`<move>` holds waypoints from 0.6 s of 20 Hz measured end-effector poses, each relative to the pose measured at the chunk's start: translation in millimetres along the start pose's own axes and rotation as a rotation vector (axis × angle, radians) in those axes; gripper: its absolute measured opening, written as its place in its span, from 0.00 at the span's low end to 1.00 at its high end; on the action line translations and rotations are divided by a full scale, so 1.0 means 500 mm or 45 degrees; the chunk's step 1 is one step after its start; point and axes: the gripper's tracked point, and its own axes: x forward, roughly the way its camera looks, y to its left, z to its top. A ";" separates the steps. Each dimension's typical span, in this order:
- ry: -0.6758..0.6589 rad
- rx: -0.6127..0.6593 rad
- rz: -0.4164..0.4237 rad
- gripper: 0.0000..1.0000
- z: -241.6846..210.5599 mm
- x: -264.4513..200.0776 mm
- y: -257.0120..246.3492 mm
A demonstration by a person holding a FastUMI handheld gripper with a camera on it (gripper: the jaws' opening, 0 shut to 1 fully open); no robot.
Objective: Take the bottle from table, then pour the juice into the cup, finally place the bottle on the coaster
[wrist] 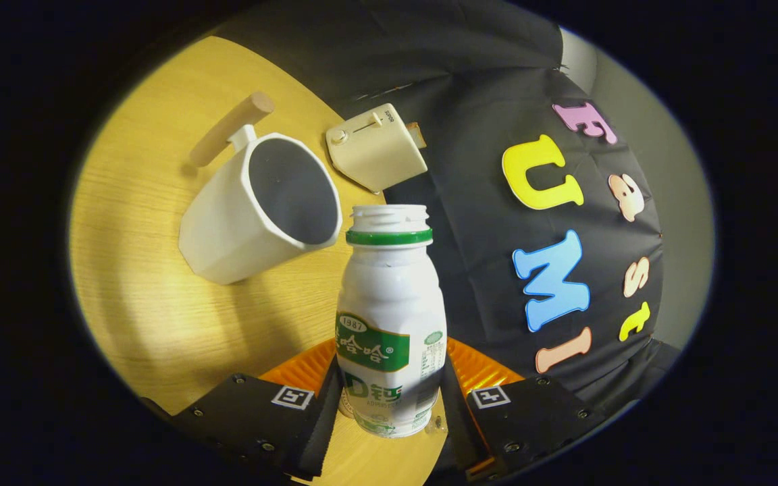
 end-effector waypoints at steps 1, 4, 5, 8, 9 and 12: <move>0.000 -0.025 -0.017 0.70 0.002 0.002 -0.005; -0.003 -0.103 -0.043 0.70 0.009 0.001 -0.012; -0.004 -0.116 -0.041 0.70 0.011 0.002 -0.011; -0.004 -0.151 -0.049 0.70 0.014 -0.001 -0.018; 0.000 -0.174 -0.057 0.70 0.014 0.000 -0.022; 0.011 -0.254 -0.072 0.70 0.015 -0.001 -0.031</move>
